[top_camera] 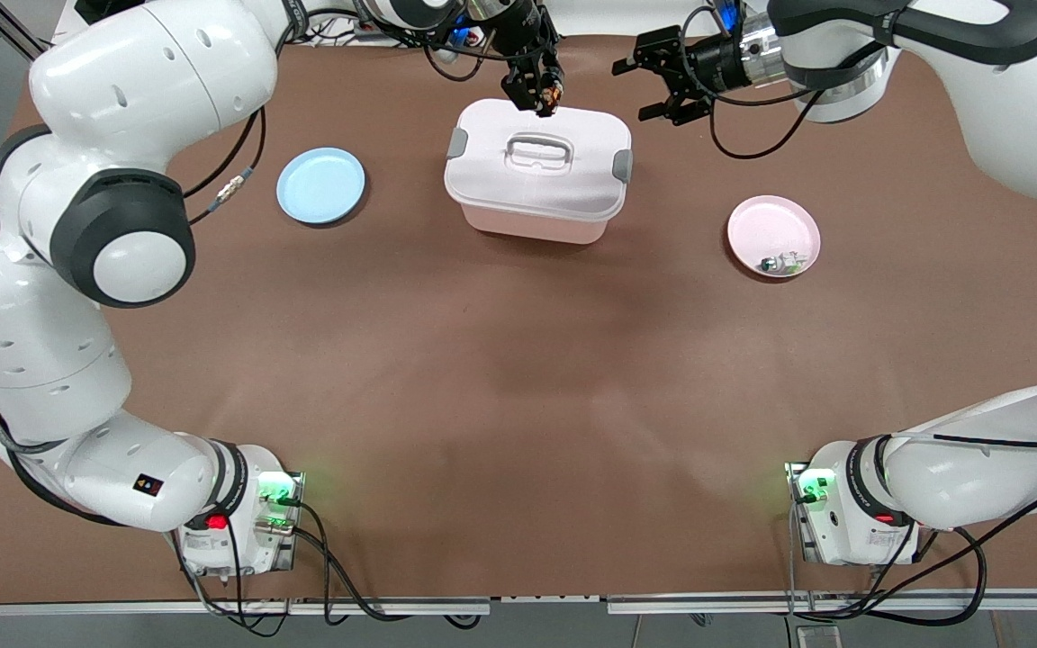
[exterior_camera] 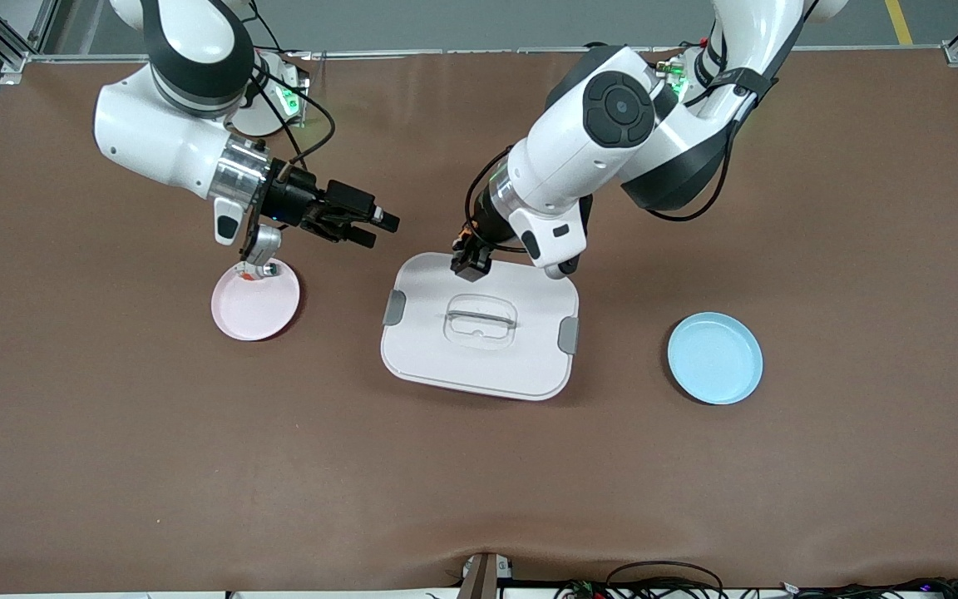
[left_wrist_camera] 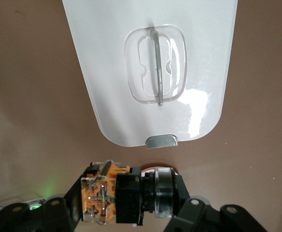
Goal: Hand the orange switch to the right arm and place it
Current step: 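Move the right gripper toward the switch held by the left gripper, then close the right gripper on the switch while the left gripper holds it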
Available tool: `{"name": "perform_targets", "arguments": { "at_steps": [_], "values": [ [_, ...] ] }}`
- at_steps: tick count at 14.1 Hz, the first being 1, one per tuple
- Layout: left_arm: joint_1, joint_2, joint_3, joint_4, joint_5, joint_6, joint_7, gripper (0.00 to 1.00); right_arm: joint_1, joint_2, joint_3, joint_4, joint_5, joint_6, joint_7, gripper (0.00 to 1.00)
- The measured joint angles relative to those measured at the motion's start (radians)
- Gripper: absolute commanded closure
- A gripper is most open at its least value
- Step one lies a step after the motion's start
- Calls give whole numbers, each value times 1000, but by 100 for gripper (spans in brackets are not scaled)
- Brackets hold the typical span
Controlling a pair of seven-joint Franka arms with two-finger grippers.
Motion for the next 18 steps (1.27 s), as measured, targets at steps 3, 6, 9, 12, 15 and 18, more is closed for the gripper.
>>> {"name": "perform_targets", "arguments": {
  "at_steps": [3,6,9,12,15,18],
  "values": [
    [0,0,0,0,0,0,0,100,57,25,0,29,32,80,-16,0],
    [0,1,0,0,0,0,0,100,109,61,0,71,39,147,-24,0],
    [-5,2,1,0,0,0,0,100,145,105,0,113,39,199,-27,0],
    [-7,2,2,0,0,0,0,100,174,138,0,135,40,228,-28,0],
    [-7,7,4,0,0,0,0,100,180,153,0,146,40,232,-28,0],
    [-7,8,4,0,0,0,0,100,189,158,0,147,63,231,-32,0]
  ]
}}
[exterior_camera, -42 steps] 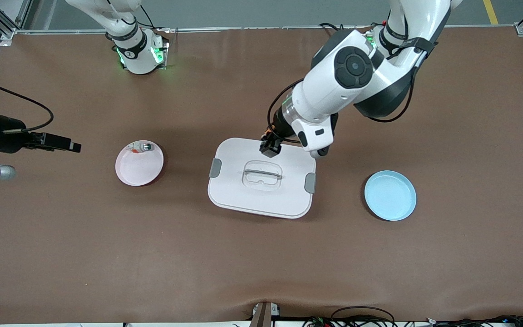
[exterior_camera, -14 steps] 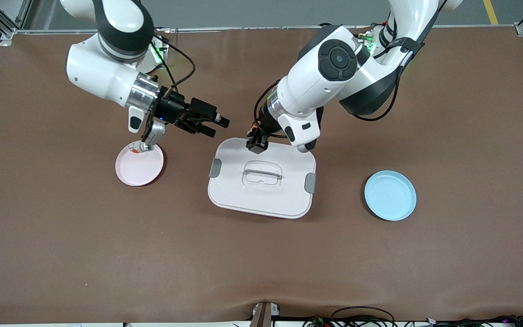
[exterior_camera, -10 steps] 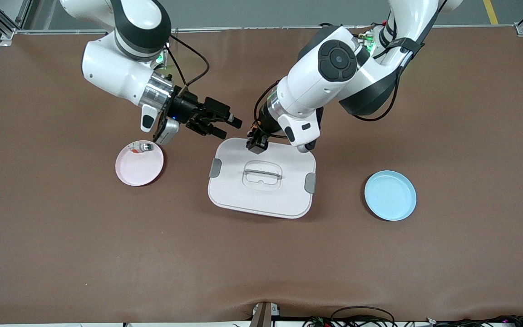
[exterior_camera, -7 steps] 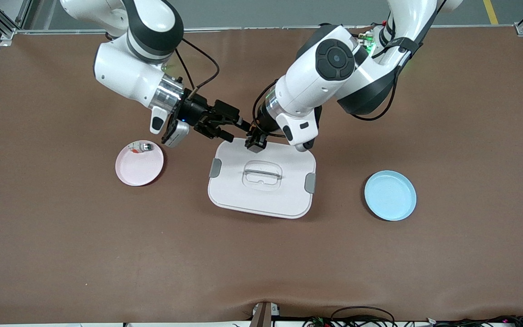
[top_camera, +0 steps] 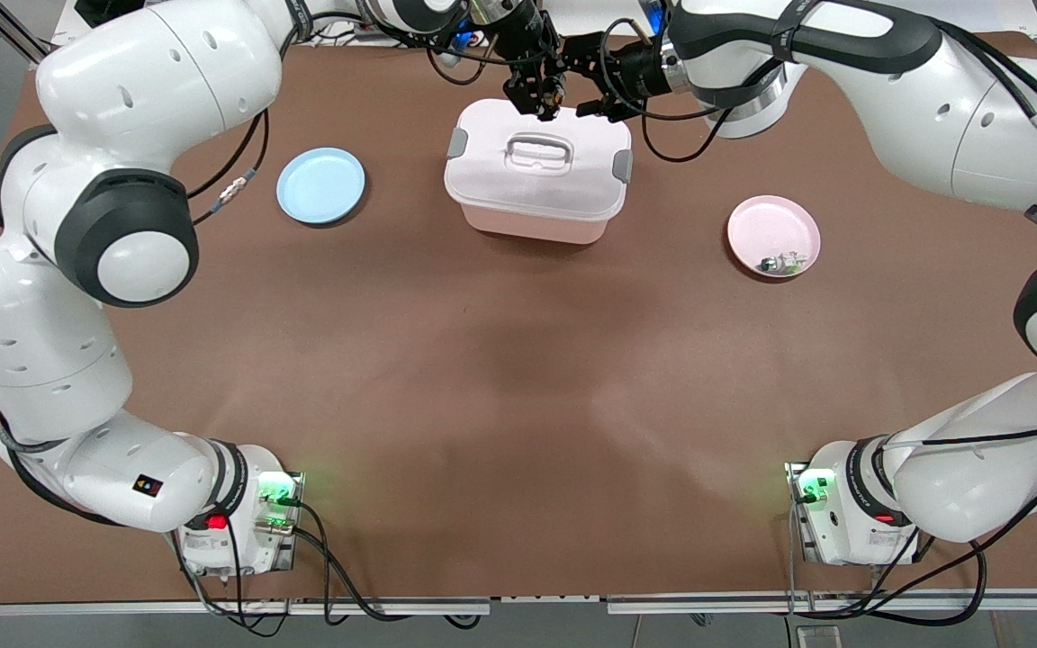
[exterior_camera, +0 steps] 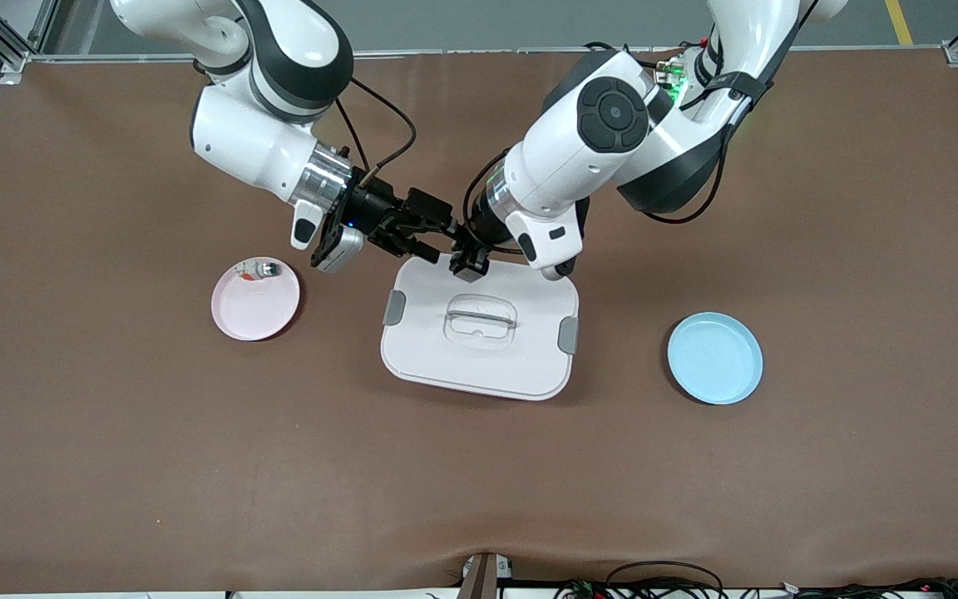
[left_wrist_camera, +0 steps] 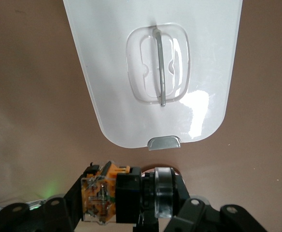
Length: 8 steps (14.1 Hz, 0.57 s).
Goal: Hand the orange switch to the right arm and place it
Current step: 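Close the right gripper on the switch while the left gripper holds it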
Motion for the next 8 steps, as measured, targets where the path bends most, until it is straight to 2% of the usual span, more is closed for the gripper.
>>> {"name": "perform_targets", "arguments": {
  "at_steps": [3,5,6,7,8],
  "values": [
    [0,0,0,0,0,0,0,100,20,3,0,0,7,3,0,0],
    [0,0,0,0,0,0,0,100,29,3,0,0,9,12,0,28],
    [0,0,0,0,0,0,0,100,30,4,0,0,10,14,0,51],
    [0,0,0,0,0,0,0,100,31,4,0,0,10,14,0,86],
    [0,0,0,0,0,0,0,100,32,5,0,0,11,14,0,100]
  ]
}}
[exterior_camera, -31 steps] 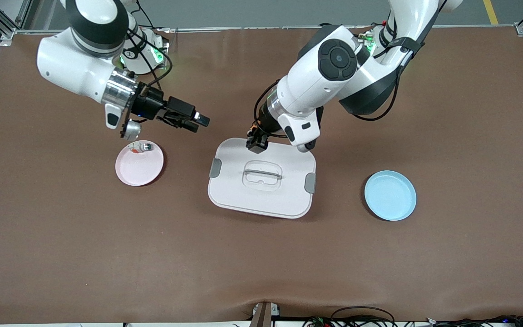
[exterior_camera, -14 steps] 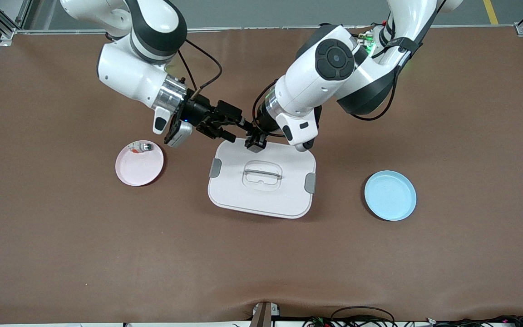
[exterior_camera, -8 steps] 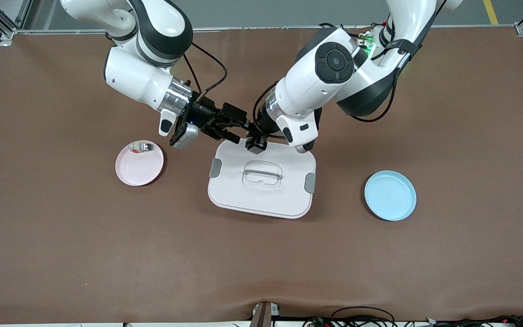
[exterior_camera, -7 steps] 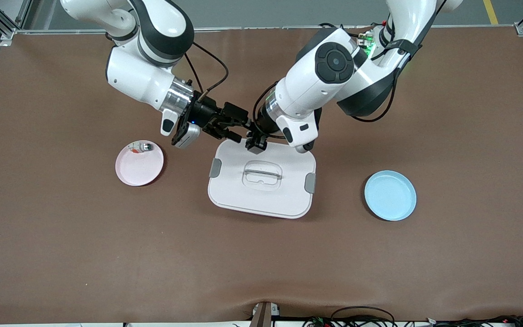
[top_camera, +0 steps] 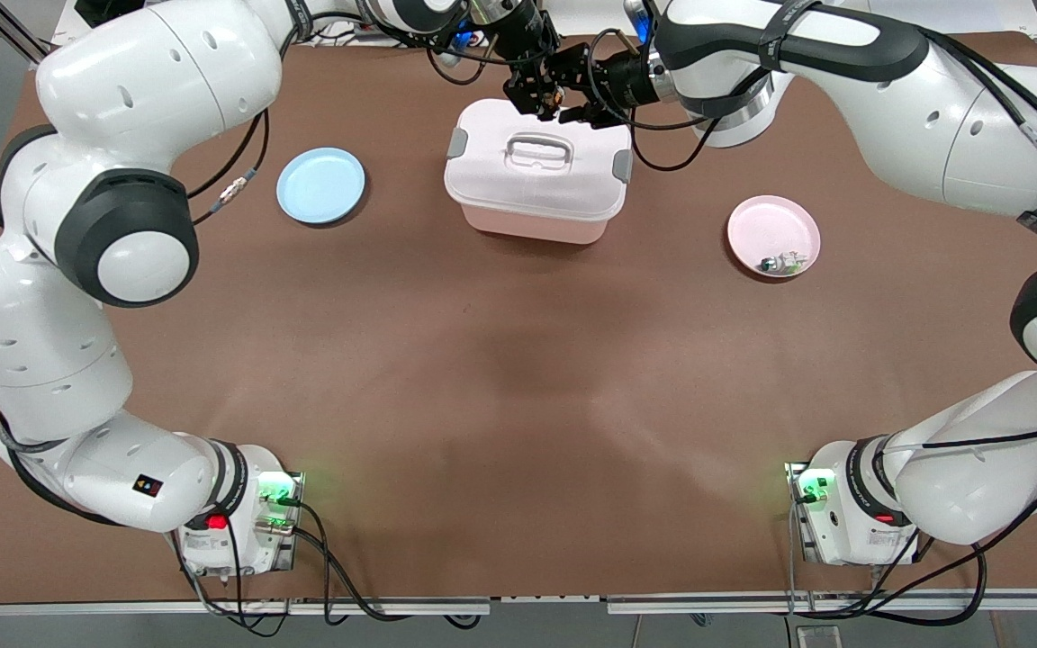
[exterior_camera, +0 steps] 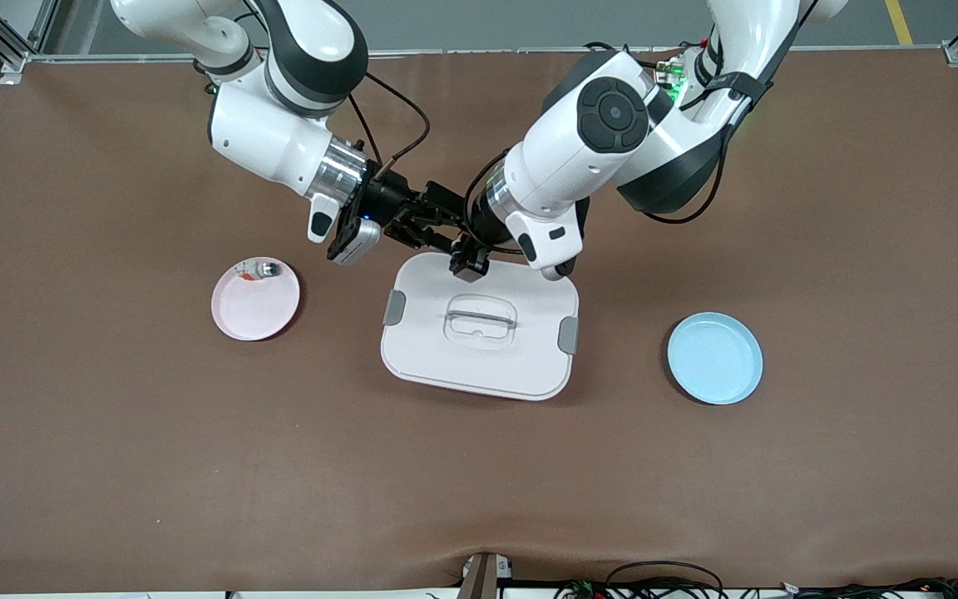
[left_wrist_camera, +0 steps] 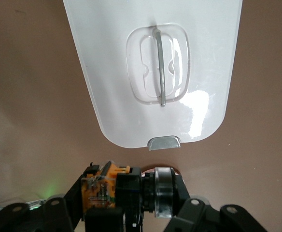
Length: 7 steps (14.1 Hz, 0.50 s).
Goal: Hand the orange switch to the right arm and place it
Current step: 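Close the right gripper on the switch while the left gripper holds it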
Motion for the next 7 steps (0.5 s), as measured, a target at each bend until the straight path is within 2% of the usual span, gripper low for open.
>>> {"name": "perform_targets", "arguments": {
  "at_steps": [7],
  "values": [
    [1,1,1,2,-1,1,0,100,2,2,-1,4,7,0,31,100]
  ]
}}
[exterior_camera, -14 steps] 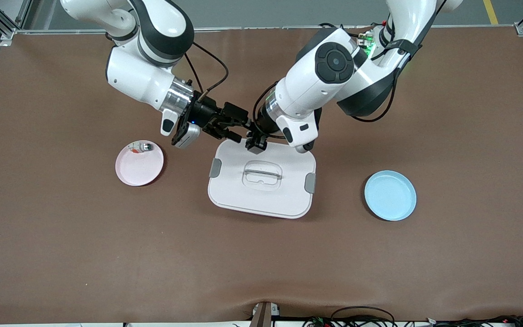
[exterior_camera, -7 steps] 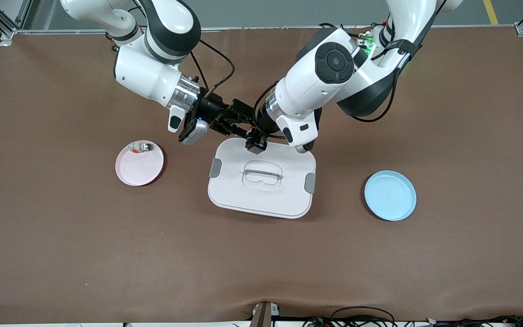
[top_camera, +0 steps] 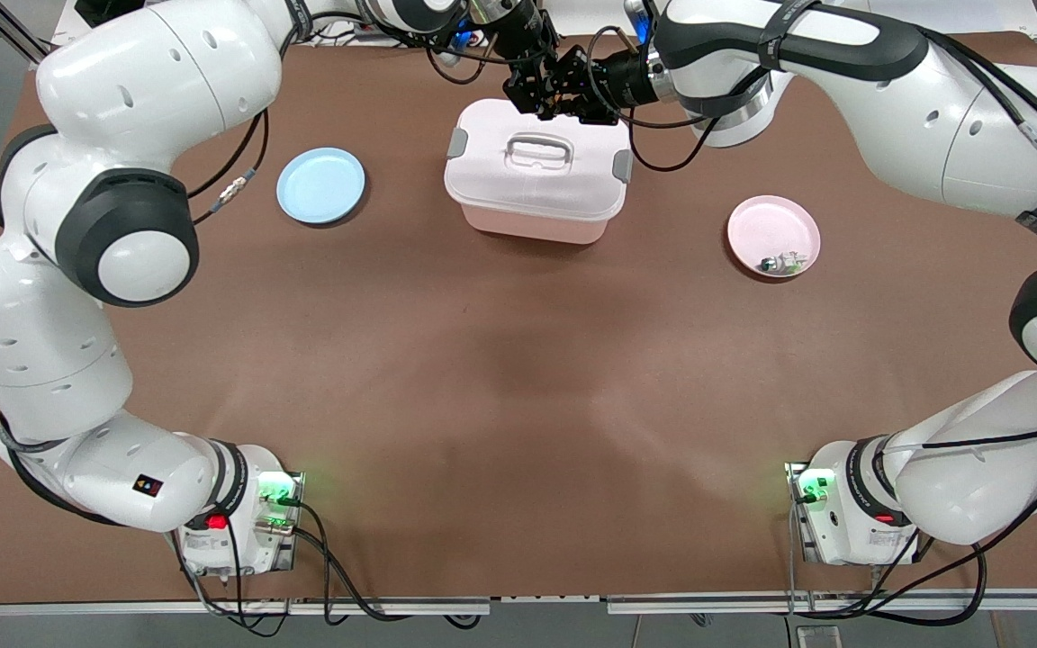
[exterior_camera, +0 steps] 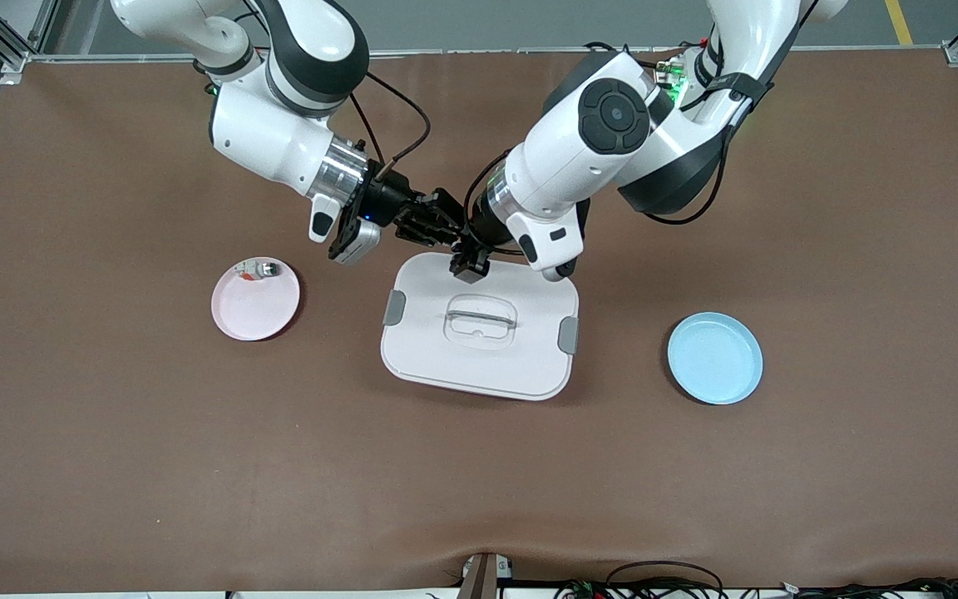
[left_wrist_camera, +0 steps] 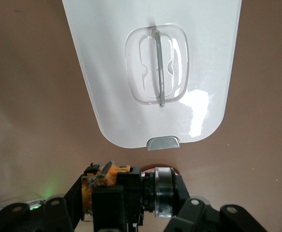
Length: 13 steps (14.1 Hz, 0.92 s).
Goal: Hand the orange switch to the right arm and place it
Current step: 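Close the right gripper on the switch while the left gripper holds it, then open the left gripper and withdraw while the right gripper carries the switch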
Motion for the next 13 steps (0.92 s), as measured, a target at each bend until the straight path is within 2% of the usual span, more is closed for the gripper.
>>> {"name": "perform_targets", "arguments": {
  "at_steps": [1,3,4,10,11,13],
  "values": [
    [0,0,0,0,0,0,0,100,0,0,0,0,0,0,0,100],
    [0,1,0,0,0,0,0,41,0,2,0,1,0,0,0,100],
    [0,1,1,0,0,0,0,0,0,3,0,2,0,0,0,100],
    [2,1,15,9,38,-31,26,0,1,14,0,5,-13,0,-60,100],
    [3,1,16,13,57,-34,33,0,1,17,-2,5,-40,0,-99,100],
    [16,-11,21,26,90,-52,93,0,1,25,-8,4,-152,0,-139,100]
  ]
}}
